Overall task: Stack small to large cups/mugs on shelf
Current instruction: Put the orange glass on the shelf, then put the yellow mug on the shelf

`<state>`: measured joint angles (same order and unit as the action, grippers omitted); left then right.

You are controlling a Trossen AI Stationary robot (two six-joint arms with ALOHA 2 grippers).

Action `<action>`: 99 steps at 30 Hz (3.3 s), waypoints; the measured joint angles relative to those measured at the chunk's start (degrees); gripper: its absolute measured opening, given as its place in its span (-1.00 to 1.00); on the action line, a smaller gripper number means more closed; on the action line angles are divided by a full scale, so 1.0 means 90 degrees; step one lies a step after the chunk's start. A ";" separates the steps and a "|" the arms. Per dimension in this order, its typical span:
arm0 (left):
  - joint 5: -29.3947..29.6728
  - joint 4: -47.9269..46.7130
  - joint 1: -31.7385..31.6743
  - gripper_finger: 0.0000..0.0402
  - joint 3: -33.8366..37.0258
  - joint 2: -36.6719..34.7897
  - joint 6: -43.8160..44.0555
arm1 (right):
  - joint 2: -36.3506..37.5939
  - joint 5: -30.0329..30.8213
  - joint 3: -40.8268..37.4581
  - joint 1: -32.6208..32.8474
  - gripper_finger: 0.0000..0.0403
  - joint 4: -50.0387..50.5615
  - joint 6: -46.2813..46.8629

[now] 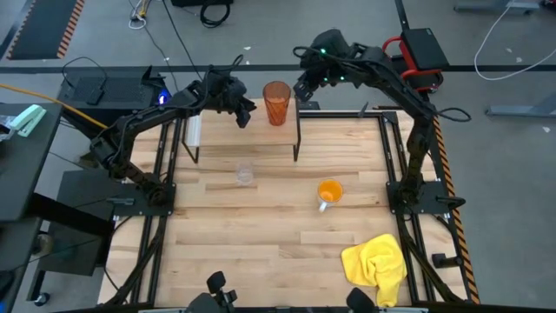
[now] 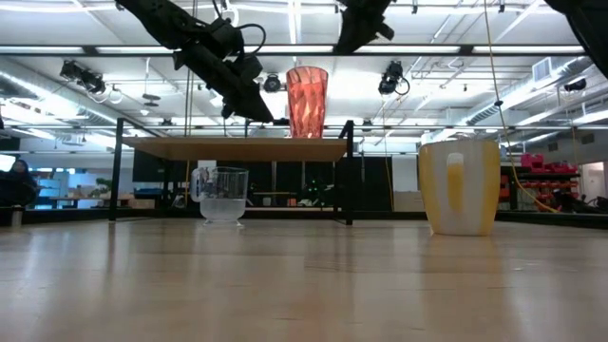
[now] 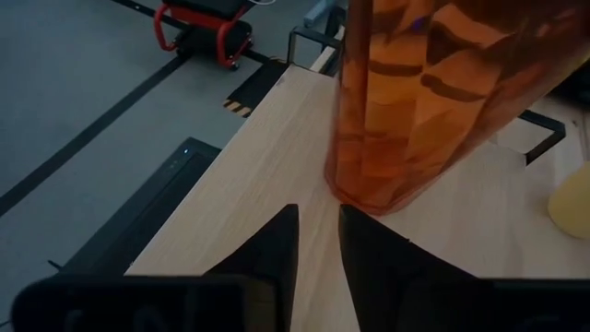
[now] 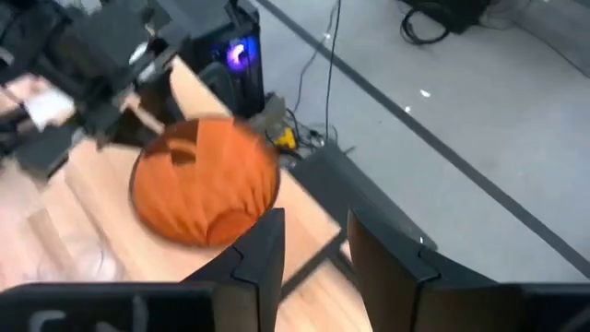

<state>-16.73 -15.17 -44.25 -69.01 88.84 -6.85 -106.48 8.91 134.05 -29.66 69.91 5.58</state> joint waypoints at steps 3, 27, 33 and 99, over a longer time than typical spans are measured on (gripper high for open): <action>-0.0002 -0.0028 0.0002 -0.55 0.0000 0.0000 -0.0048 | -0.0001 0.0248 -0.0338 0.0118 -0.36 0.0142 0.0001; -0.0002 -0.0285 0.0000 -0.57 0.0000 0.0000 -0.0161 | 0.2915 -0.0746 -0.7581 -0.0540 -0.71 -0.6272 0.0027; -0.0002 -0.0234 0.0009 -0.57 0.0000 0.0000 -0.0149 | 0.2570 -0.1285 -0.7609 -0.0543 -0.81 -0.7215 0.0053; -0.0003 -0.0753 0.0027 -0.63 0.0000 0.0002 0.0033 | 0.2209 -0.1829 -0.7537 -0.0353 -0.91 -0.7652 0.0457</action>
<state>-16.76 -21.95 -44.01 -69.02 88.86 -6.55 -86.60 -7.55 66.22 -32.84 1.04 9.70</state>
